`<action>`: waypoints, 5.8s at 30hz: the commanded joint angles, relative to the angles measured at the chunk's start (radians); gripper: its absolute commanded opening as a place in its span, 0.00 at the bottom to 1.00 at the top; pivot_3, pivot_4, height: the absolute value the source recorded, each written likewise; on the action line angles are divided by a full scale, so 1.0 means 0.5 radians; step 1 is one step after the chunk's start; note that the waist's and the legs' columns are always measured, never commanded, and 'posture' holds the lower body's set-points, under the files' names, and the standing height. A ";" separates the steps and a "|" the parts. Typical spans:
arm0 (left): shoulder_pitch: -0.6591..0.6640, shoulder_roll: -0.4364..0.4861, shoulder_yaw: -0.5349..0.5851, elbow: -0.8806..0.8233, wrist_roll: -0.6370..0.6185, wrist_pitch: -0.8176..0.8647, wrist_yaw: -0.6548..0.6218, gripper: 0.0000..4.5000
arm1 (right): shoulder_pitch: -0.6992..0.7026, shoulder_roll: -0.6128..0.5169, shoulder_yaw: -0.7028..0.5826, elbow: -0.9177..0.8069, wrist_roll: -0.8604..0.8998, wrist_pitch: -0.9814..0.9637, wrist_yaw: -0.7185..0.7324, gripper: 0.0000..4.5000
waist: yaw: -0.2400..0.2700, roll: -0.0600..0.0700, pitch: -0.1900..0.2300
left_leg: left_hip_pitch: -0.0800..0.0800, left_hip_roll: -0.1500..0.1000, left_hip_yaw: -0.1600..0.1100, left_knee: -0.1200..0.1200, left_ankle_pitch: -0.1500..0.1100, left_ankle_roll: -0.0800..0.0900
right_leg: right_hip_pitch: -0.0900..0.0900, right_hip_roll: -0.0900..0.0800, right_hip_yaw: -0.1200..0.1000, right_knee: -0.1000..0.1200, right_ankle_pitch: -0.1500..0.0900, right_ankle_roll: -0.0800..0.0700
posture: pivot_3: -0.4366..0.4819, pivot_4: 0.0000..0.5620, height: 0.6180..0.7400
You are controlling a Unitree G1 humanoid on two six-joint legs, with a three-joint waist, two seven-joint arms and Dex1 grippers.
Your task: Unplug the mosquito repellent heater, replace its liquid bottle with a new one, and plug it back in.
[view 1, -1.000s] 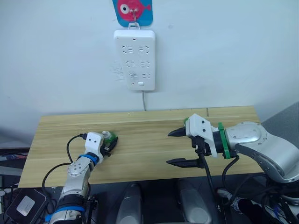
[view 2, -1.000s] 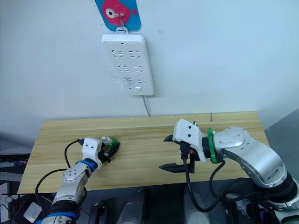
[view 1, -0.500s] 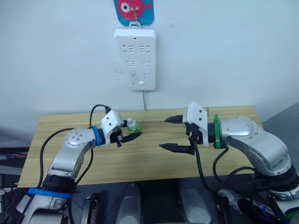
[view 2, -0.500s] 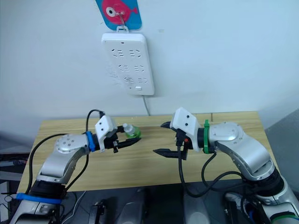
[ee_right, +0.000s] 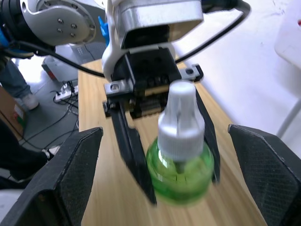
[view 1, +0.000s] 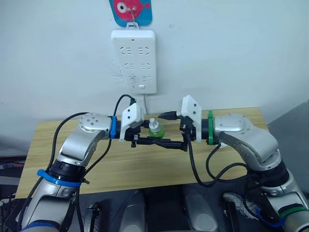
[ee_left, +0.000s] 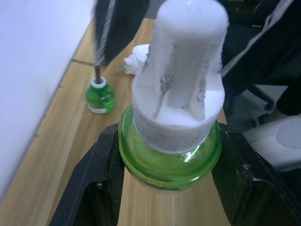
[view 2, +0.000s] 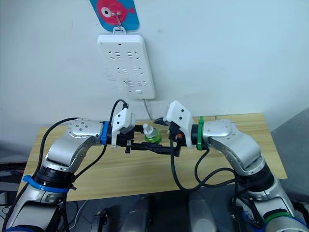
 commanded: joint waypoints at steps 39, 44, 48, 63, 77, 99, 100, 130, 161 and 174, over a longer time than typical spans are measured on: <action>-0.068 -0.164 0.202 0.050 -0.281 0.086 0.052 0.98 | 0.063 0.038 -0.180 -0.094 -0.009 -0.083 -0.017 0.24 | -0.016 -0.003 -0.007 | -0.011 -0.002 0.000 0.010 0.011 -0.015 | -0.020 -0.001 0.001 0.032 0.001 -0.001 | 0.27 0.41 0.95; -0.049 -0.169 0.180 0.002 -0.326 0.141 0.028 0.94 | 0.061 0.040 -0.178 -0.097 -0.002 -0.083 -0.017 0.24 | -0.046 -0.003 -0.008 | -0.011 -0.002 0.000 0.010 0.011 -0.016 | -0.020 -0.001 0.001 0.032 0.001 -0.001 | 0.27 0.40 0.95; -0.052 -0.177 0.174 0.000 -0.342 0.175 0.022 0.72 | 0.059 0.041 -0.178 -0.097 0.007 -0.084 -0.013 0.24 | -0.052 -0.003 -0.009 | -0.011 -0.002 0.000 0.010 0.011 -0.016 | -0.020 -0.001 0.001 0.033 0.001 -0.001 | 0.27 0.40 0.95; 0.022 -0.086 0.152 -0.070 -0.297 0.065 -0.078 0.50 | -0.253 -0.096 -0.044 0.354 0.095 -0.455 0.856 0.24 | -0.050 -0.003 -0.009 | -0.010 -0.002 0.001 0.011 0.012 -0.015 | -0.020 -0.001 0.001 0.035 0.001 -0.001 | 0.31 0.41 0.95; 0.048 -0.124 0.171 -0.084 -0.227 -0.011 0.064 0.50 | -0.302 -0.284 -0.261 0.506 -0.064 -0.595 0.900 0.77 | -0.033 -0.004 -0.010 | -0.011 -0.004 -0.001 0.013 0.013 -0.016 | -0.020 -0.004 0.000 0.036 0.001 -0.001 | 0.32 0.41 0.95; 0.080 -0.261 0.151 -0.090 -0.124 -0.128 0.281 0.50 | 0.315 0.334 -0.087 -0.297 -0.313 -0.170 -0.533 0.49 | -0.047 -0.011 -0.043 | -0.007 -0.004 -0.001 0.012 0.023 -0.024 | -0.026 -0.001 0.004 0.060 0.001 -0.002 | 0.31 0.40 0.95; 0.084 -0.261 0.157 -0.094 -0.128 -0.127 0.284 0.50 | 0.320 0.316 -0.086 -0.293 -0.305 -0.175 -0.513 0.40 | -0.047 -0.011 -0.043 | -0.007 -0.004 -0.001 0.011 0.023 -0.024 | -0.026 -0.001 0.003 0.060 0.001 -0.002 | 0.31 0.40 0.95; 0.132 -0.170 0.147 -0.126 -0.165 -0.210 0.149 0.50 | 0.078 -0.316 -0.402 -0.063 0.088 -0.328 0.611 1.00 | -0.032 -0.012 -0.060 | -0.004 -0.005 -0.001 0.009 0.024 -0.024 | -0.023 -0.004 0.001 0.055 0.001 -0.002 | 0.30 0.32 0.95; 0.141 -0.178 0.113 -0.134 -0.168 -0.169 0.163 0.50 | 0.143 -0.172 -0.328 -0.220 0.100 -0.148 0.055 1.00 | -0.064 -0.007 -0.156 | 0.005 -0.002 0.001 0.006 0.021 -0.018 | -0.019 0.003 0.005 0.061 0.001 -0.003 | 0.30 0.30 0.95; 0.164 -0.188 0.109 -0.152 -0.172 -0.172 0.161 0.50 | 0.050 0.066 -0.192 0.058 -0.175 -0.341 -0.130 1.00 | -0.052 -0.007 -0.158 | 0.004 -0.004 0.000 0.006 0.024 -0.023 | -0.019 0.000 0.005 0.059 0.001 -0.003 | 0.31 0.29 0.95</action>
